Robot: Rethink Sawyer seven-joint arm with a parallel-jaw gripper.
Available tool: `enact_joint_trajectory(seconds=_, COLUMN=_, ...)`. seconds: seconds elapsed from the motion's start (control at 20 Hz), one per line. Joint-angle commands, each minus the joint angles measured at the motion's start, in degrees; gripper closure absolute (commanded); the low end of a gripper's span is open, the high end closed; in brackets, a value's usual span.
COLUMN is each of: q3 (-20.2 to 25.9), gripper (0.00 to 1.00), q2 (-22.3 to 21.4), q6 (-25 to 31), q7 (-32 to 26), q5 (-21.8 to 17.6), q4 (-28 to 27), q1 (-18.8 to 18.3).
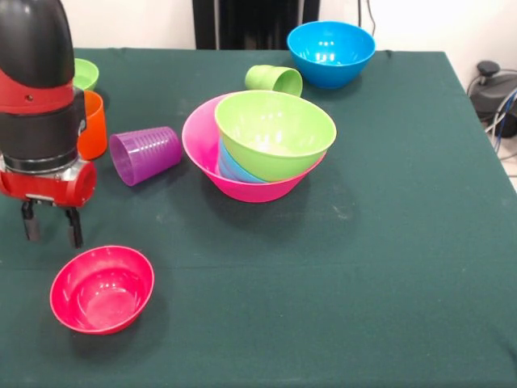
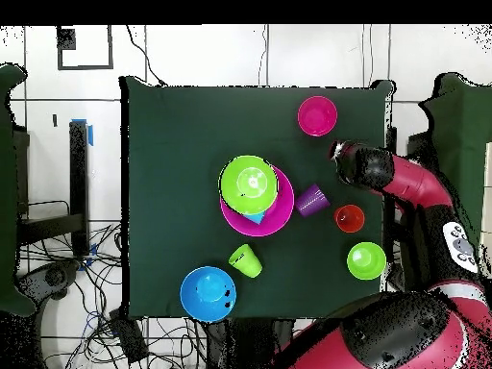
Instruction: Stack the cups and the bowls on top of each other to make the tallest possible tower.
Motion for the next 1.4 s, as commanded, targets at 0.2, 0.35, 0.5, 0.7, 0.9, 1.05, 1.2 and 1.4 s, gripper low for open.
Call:
enact_joint_trajectory(seconds=0.2, q3=4.0, gripper=0.0, q2=-4.6, q6=7.8, q7=-2.8, q5=1.8, q4=2.6, q1=1.7)
enact_joint_trajectory(seconds=0.35, q3=3.9, gripper=0.0, q2=-5.1, q6=8.1, q7=-2.5, q5=2.3, q4=2.4, q1=2.0)
enact_joint_trajectory(seconds=0.5, q3=3.9, gripper=0.0, q2=-5.1, q6=9.5, q7=-3.2, q5=2.5, q4=1.0, q1=2.4)
enact_joint_trajectory(seconds=0.7, q3=0.6, gripper=0.0, q2=-3.8, q6=8.8, q7=3.3, q5=3.2, q4=-1.7, q1=4.8)
enact_joint_trajectory(seconds=0.9, q3=-3.1, gripper=0.0, q2=-0.1, q6=12.1, q7=10.1, q5=5.9, q4=-8.3, q1=8.1)
enact_joint_trajectory(seconds=1.05, q3=-5.1, gripper=0.0, q2=3.0, q6=13.4, q7=14.3, q5=8.4, q4=-13.1, q1=10.1)
enact_joint_trajectory(seconds=1.2, q3=-6.9, gripper=0.0, q2=5.5, q6=11.5, q7=15.9, q5=9.4, q4=-16.3, q1=11.8)
enact_joint_trajectory(seconds=1.4, q3=-9.7, gripper=0.0, q2=6.7, q6=10.9, q7=19.2, q5=10.7, q4=-18.0, q1=14.2)
